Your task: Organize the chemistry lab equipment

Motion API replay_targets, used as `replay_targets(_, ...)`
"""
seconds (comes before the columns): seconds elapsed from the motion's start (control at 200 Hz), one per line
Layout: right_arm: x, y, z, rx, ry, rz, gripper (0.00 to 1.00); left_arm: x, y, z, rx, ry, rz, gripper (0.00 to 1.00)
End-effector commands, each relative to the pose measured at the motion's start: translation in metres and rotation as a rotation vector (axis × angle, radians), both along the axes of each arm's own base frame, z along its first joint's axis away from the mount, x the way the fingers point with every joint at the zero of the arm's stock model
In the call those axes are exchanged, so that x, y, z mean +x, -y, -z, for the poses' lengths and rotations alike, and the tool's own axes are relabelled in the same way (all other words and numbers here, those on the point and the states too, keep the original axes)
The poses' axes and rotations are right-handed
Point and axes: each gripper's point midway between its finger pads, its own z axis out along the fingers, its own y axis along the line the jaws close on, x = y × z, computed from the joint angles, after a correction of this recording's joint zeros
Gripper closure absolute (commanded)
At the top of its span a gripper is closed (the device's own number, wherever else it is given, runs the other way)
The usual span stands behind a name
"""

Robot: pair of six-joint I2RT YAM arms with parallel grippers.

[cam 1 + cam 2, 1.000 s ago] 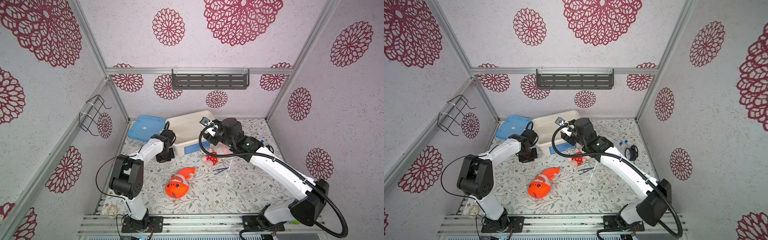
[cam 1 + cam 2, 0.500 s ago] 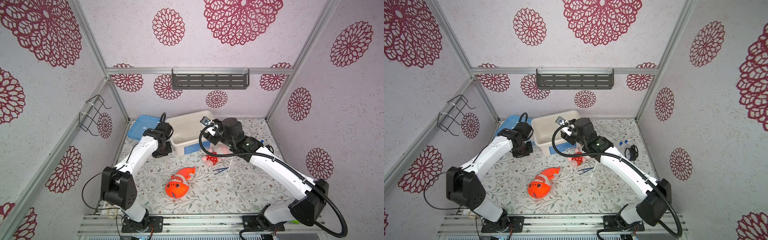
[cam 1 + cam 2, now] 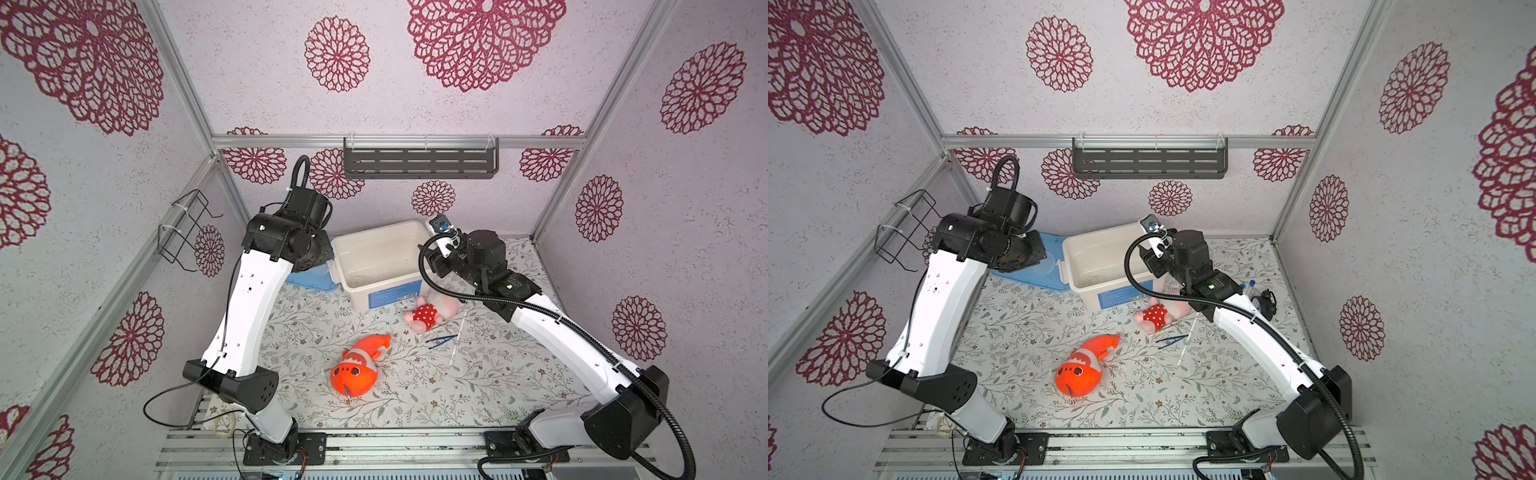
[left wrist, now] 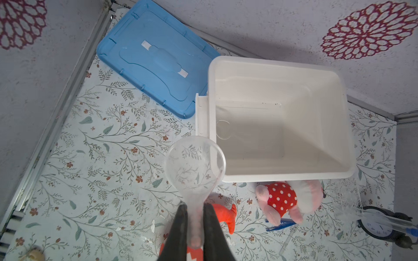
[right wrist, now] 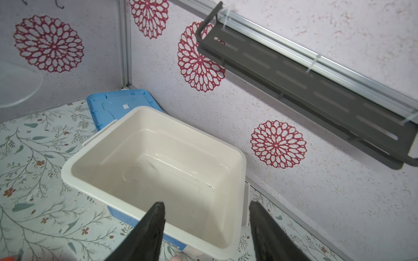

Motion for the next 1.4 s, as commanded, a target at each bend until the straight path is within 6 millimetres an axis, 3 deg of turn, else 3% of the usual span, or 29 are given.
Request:
replay_targets(0.0, 0.001, 0.024, -0.022, 0.112, 0.004, 0.086, 0.37, 0.022, 0.026, 0.015, -0.013, -0.010, 0.049, 0.92)
replay_targets(0.17, -0.004, 0.054, -0.012, 0.184, -0.044, 0.193, 0.37, 0.064, 0.056, 0.028, -0.041, 0.072, 0.079, 0.93)
replay_targets(0.34, -0.015, 0.069, -0.001, 0.232, -0.083, 0.239, 0.37, 0.100, 0.085, 0.043, -0.095, 0.118, 0.115, 0.92)
replay_targets(0.36, -0.017, 0.069, 0.001, 0.235, -0.089, 0.240, 0.37, 0.109, 0.091, 0.059, -0.085, 0.092, 0.120, 0.92)
replay_targets(0.51, -0.029, 0.081, 0.008, 0.250, -0.103, 0.270, 0.37, 0.130, 0.116, 0.079, -0.090, 0.089, 0.175, 0.92)
replay_targets(0.655, -0.035, 0.092, 0.010, 0.247, -0.097, 0.299, 0.37, 0.135, 0.143, 0.109, -0.082, 0.046, 0.242, 0.92)
replay_targets(0.816, -0.032, 0.097, 0.009, 0.246, -0.095, 0.309, 0.37, 0.131, 0.160, 0.148, -0.010, -0.026, 0.302, 0.93)
replay_targets(1.141, -0.021, 0.083, 0.023, 0.256, -0.171, 0.260, 0.36, 0.129, 0.155, 0.205, 0.053, -0.147, 0.297, 0.92)
replay_targets(1.396, -0.012, 0.074, 0.030, 0.232, -0.222, 0.240, 0.37, 0.128, 0.152, 0.232, 0.023, -0.217, 0.252, 0.90)
